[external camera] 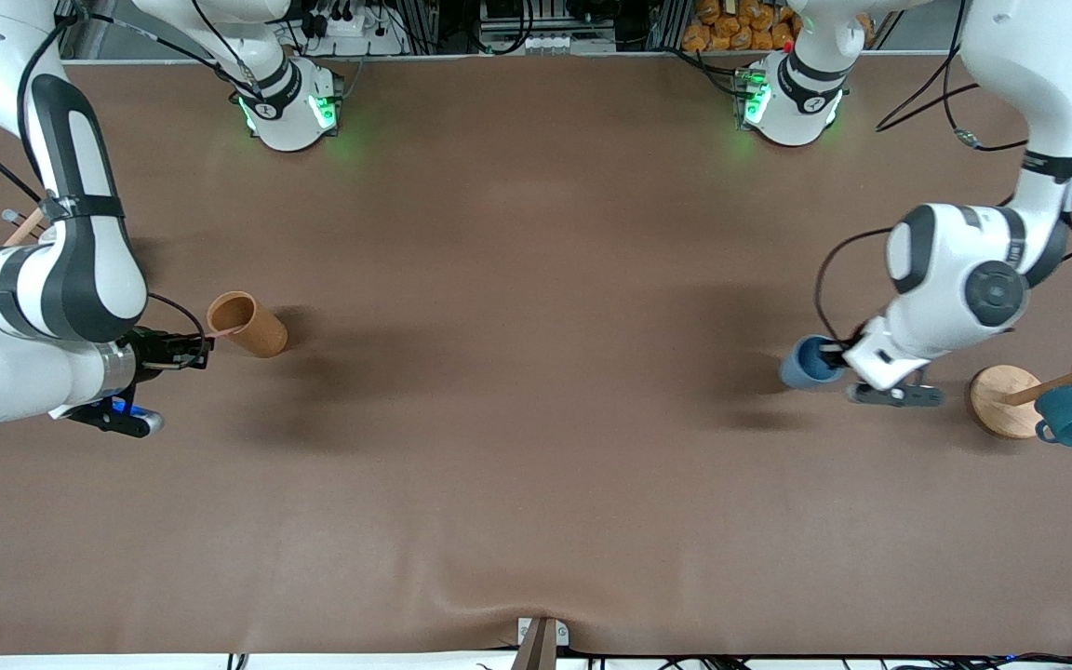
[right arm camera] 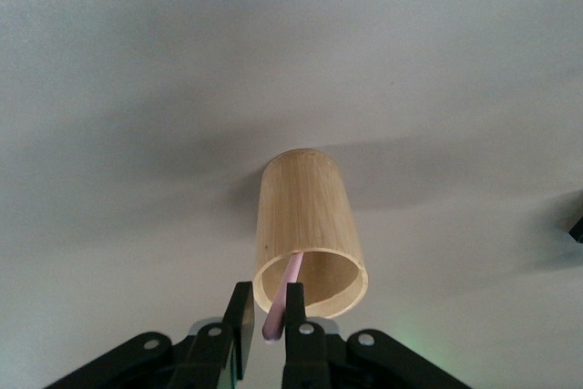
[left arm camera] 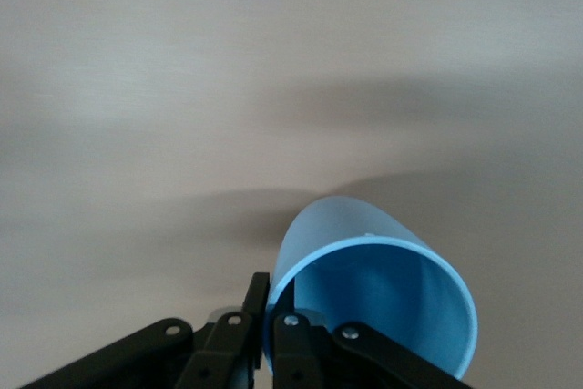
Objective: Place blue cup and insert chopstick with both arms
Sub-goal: 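Lift the chopstick with the right gripper while the left gripper carries the cup inward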
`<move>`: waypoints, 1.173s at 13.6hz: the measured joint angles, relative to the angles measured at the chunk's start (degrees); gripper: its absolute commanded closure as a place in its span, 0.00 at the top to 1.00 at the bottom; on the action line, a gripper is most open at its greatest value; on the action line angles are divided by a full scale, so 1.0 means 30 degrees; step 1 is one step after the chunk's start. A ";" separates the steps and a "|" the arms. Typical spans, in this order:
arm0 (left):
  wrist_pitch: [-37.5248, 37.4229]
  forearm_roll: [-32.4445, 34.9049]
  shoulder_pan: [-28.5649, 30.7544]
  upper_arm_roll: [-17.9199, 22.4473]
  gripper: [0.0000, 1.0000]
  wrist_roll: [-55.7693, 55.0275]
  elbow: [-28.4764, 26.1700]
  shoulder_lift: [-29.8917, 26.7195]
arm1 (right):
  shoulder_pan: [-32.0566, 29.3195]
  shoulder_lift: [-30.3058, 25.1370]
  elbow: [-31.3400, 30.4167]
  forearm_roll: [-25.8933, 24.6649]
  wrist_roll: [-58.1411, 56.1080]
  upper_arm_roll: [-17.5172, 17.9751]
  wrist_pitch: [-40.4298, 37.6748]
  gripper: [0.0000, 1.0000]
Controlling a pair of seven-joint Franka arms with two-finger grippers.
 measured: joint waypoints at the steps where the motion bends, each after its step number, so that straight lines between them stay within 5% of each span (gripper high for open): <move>1: -0.0241 -0.0001 -0.0046 -0.1166 0.00 -0.1281 0.0030 -0.0188 | -0.0002 0.0000 -0.0003 0.0001 0.0001 -0.0001 -0.0006 0.07; 5: -0.0337 0.0000 -0.1180 -0.4189 0.00 -0.6465 0.0232 -0.0238 | -0.0040 -0.0041 0.0027 0.0002 0.0011 -0.0034 -0.0306 0.00; 11: 0.1729 0.0003 -0.5229 -0.4291 0.00 -1.3253 0.0301 0.1015 | 0.0000 -0.0808 0.0707 0.0003 0.0011 0.0010 -0.2281 0.00; 16: 0.2766 0.1269 -0.7467 -0.4227 0.00 -1.7203 0.1096 0.2529 | 0.0950 -0.1736 0.4145 -0.0001 0.1190 0.0174 -0.6551 0.00</move>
